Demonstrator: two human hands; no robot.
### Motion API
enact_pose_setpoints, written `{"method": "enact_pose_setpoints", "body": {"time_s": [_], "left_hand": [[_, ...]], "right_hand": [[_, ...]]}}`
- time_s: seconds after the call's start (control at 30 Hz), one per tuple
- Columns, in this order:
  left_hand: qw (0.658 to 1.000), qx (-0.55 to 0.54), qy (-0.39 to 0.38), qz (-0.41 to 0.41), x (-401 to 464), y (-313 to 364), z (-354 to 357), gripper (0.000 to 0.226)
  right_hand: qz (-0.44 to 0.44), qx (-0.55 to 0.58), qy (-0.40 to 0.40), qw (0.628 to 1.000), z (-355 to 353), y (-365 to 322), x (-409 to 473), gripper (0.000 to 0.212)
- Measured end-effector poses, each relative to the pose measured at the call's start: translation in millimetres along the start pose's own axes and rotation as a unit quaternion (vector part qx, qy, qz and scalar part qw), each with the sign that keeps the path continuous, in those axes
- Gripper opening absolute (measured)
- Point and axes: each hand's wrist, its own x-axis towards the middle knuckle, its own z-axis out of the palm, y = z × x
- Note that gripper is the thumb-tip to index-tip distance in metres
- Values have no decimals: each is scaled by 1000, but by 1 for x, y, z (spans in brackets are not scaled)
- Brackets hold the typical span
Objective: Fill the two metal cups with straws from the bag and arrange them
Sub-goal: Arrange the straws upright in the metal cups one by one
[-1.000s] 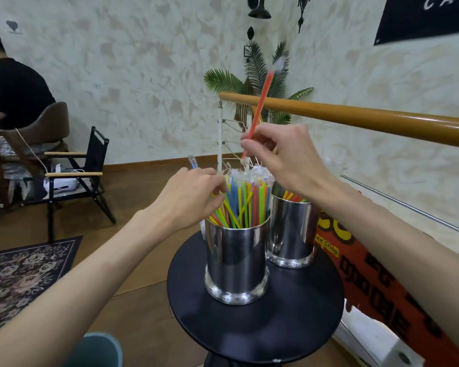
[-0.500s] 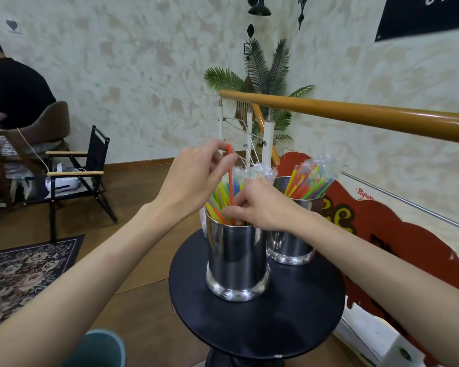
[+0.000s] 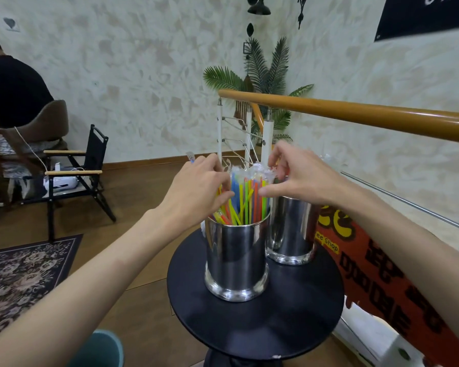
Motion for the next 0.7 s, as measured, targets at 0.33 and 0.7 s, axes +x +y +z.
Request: {"method": "enact_pose_setpoints", "body": {"time_s": [0.33, 0.7], "left_hand": [[998, 29, 52, 12, 0, 27, -2, 59], [988, 109, -7, -111, 15, 37, 28, 42]], "right_hand": [[44, 25, -93, 994, 16, 20, 0, 52], [30, 8, -46, 998, 43, 27, 1, 35]]}}
